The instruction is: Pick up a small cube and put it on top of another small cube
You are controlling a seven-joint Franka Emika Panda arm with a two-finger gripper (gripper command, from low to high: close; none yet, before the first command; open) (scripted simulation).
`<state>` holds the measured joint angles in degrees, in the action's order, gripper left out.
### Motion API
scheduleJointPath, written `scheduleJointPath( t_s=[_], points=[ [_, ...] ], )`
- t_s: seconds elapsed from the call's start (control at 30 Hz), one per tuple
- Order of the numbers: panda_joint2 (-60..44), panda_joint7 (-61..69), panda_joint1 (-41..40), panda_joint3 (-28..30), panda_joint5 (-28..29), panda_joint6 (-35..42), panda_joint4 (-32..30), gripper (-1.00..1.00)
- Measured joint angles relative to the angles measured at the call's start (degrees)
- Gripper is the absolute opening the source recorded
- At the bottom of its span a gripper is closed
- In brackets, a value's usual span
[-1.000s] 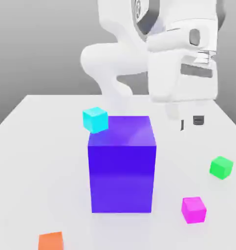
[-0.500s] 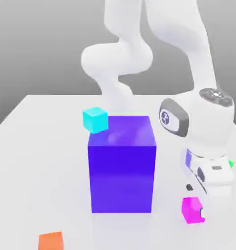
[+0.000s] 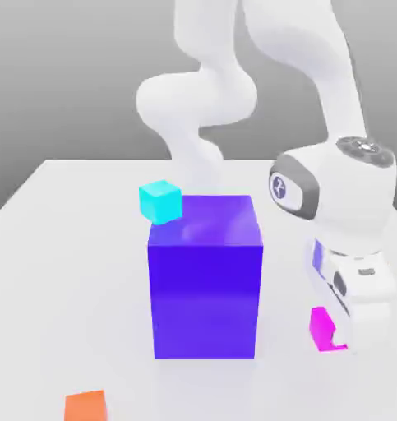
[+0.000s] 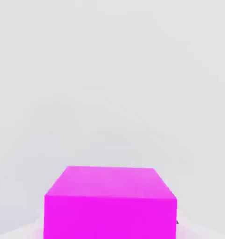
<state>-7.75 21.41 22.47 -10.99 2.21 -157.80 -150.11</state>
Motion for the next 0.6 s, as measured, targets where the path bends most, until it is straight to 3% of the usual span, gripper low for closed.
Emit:
scheduleJointPath(
  t_s=[0.27, 0.5, 0.53, 0.6],
  points=[
    [10.08, -2.36, 16.79, -9.36, -4.39, 4.64, -5.26, -1.0],
    [-0.54, -10.51, 18.33, -5.62, 6.31, -5.03, -5.01, -1.0],
    [-1.47, -11.18, 18.66, -5.11, 7.24, -5.84, -4.97, 1.0],
    [-1.47, -11.18, 18.66, -5.11, 7.24, -5.84, -4.97, 1.0]
  ],
)
